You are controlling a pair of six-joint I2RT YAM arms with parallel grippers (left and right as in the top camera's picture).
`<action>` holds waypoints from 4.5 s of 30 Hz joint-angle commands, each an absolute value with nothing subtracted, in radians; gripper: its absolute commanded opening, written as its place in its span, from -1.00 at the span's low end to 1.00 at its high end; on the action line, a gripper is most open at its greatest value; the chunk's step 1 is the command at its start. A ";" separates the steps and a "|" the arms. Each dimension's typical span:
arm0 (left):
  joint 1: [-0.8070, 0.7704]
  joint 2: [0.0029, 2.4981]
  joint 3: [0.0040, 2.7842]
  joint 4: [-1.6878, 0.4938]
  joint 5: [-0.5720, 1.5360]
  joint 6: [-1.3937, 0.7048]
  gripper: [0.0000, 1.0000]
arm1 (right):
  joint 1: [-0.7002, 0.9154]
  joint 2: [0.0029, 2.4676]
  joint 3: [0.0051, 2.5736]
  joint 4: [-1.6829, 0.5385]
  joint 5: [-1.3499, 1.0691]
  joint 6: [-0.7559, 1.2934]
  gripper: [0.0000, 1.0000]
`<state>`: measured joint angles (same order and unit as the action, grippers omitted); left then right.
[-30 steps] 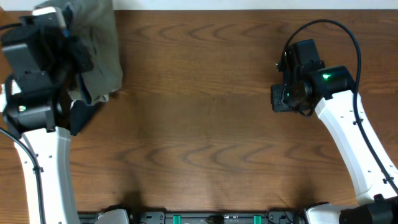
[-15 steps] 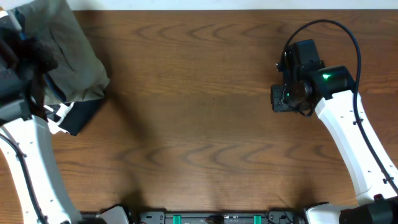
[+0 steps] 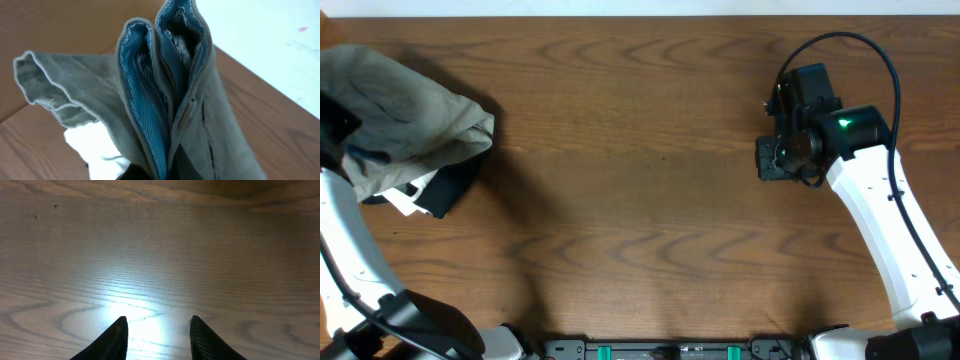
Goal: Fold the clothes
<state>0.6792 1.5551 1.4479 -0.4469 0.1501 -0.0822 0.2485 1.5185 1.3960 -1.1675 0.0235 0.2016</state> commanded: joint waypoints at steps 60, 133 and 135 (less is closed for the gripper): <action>0.738 1.685 1.463 -0.879 0.418 -0.261 0.96 | 0.243 1.502 1.412 -1.139 0.017 0.205 -0.16; 0.036 0.657 0.817 -0.815 0.301 0.063 0.96 | 0.093 0.457 0.555 -1.068 0.104 0.314 0.99; 0.036 0.657 0.817 -0.815 0.301 0.063 0.96 | 0.062 0.400 0.554 -1.064 0.104 0.314 0.98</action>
